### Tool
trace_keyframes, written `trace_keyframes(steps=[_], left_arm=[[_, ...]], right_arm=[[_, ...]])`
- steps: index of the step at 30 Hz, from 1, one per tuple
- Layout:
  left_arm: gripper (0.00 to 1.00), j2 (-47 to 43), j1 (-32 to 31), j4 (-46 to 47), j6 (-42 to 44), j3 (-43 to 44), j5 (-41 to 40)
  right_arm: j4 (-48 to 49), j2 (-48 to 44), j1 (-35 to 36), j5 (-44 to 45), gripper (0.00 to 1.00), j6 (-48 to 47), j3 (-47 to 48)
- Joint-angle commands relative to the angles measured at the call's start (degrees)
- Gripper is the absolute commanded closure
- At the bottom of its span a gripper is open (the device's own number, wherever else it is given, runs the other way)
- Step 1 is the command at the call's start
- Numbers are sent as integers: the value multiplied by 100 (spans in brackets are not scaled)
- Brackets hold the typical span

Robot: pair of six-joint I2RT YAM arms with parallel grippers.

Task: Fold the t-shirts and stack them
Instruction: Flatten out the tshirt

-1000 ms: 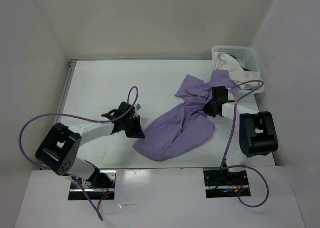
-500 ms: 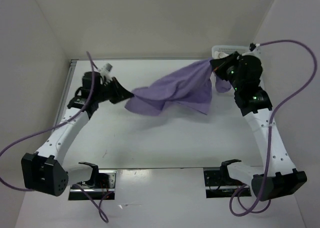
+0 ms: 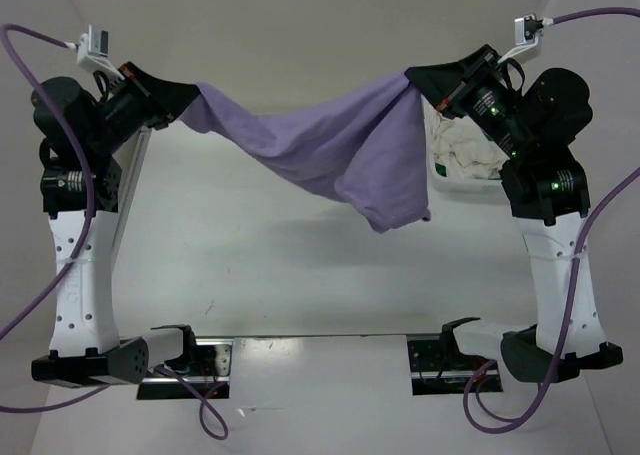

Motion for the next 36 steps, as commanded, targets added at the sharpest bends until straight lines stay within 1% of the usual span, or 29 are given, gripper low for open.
trace_keyframes(steps=[1,2,3,4,7,8,9,10,11,12,13,14,16,17,18,20,21,22,23,24,25,26,27,28,30,31,33,36], left_arm=[[100,204,46,-367,475,663,-321],[100,274,46,-367,528,742,-374],[100,336,107,-367,529,743,-374],[100,389,160,-237,529,491,-287],[100,678,537,151,424,-204,-15],[100,879,590,204,423,-554,-179],[100,881,591,204,519,-680,-268],[100,1230,591,274,572,-751,-269],[100,1485,591,274,721,-751,-365],[82,2523,591,222,783,-499,-653],[73,2786,591,170,845,-435,-734],[56,2789,591,169,845,-435,-1022],[41,2475,442,266,967,-619,-1296],[36,2359,389,266,1073,-689,-1602],[34,2254,215,170,1161,-751,-1674],[34,1876,-93,116,1319,-1259,-1675],[36,1744,-634,116,1320,-1513,-1675],[42,1525,-953,116,1320,-1768,-1780],[47,1445,-1278,186,1207,-2345,-1850],[50,1392,-1612,282,1084,-2621,-1912],[52,1391,-2198,509,961,-2841,-1912],[52,1470,-2474,607,855,-3000,-1912],[50,1557,-2720,669,767,-3088,-2113],[49,1750,-3088,774,697,-3089,-2202],[44,2031,-3372,898,696,-3089,-2342],[44,2137,-3599,898,696,-2906,-2439],[44,2470,-3820,767,1010,-2703,-2728],[44,2936,-4119,714,1310,-2535,-2633]], right_arm=[[-49,-86,213,-328,99,-69,229],[-49,-87,214,-328,99,-69,80],[-49,-87,214,-328,99,-69,-313],[90,-87,214,-328,99,-69,-847],[346,219,214,-329,99,-69,-1659],[399,412,214,-232,99,-138,-1922],[399,640,214,-110,99,-208,-1925],[477,1173,214,31,99,-209,-1925],[548,1474,214,119,99,-279,-1803],[540,2626,214,433,96,-279,-1097],[488,2838,214,437,91,-279,-899],[426,2970,214,489,80,-279,-757],[426,3051,214,489,70,-279,-615],[426,2938,266,602,65,-332,-676],[426,2849,267,743,59,-332,-964],[478,2525,267,805,59,-490,-1421],[539,2410,267,806,60,-490,-1998],[609,2166,267,875,63,-490,-2309],[610,2050,267,928,68,-490,-2599],[775,1944,267,929,78,-490,-3159],[777,1839,267,990,83,-490,-3399],[777,1655,267,1051,87,-490,-3602],[777,1566,319,1113,90,-490,-3934],[777,1470,320,1174,90,-490,-4077],[777,1162,320,1228,90,-552,-4394],[777,1083,320,1228,90,-552,-4447],[716,872,320,1228,90,-552,-4640],[716,661,320,1298,87,-552,-4930]])
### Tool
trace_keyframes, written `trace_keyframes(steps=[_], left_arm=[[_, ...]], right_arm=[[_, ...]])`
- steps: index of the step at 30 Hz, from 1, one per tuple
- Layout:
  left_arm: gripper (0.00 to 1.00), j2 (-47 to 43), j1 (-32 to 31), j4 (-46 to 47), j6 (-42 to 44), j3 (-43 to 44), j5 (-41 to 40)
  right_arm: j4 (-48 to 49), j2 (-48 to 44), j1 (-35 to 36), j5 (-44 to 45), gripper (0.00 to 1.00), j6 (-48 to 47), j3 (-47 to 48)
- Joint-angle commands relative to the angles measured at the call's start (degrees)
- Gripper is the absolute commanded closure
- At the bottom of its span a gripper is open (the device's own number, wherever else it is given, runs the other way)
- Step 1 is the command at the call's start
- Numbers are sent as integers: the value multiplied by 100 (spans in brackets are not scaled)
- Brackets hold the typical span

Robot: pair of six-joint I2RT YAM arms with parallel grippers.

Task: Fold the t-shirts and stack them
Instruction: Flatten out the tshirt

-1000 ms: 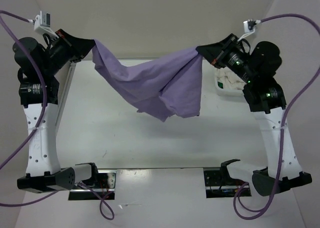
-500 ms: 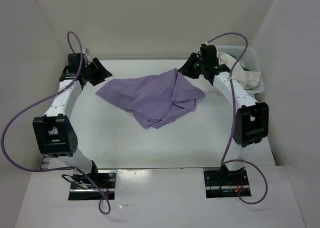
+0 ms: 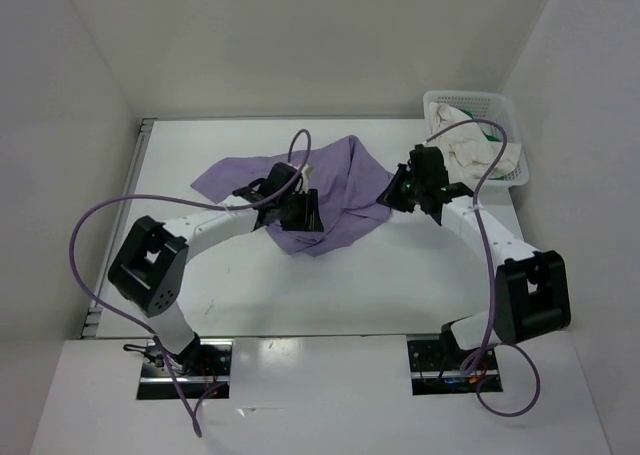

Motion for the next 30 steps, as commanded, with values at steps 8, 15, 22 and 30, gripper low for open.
trace_keyframes(steps=[8,15,22,30], left_arm=[[44,436,-329,113,492,180,-740],[46,700,-329,113,545,180,-741],[50,823,-329,60,712,233,-688],[69,823,-329,60,712,180,-635]], right_arm=[[180,-962,60,84,82,28,-709],[180,-1076,60,32,77,28,-867],[180,-1138,60,32,74,81,-920],[233,-1138,60,-21,74,133,-1025]])
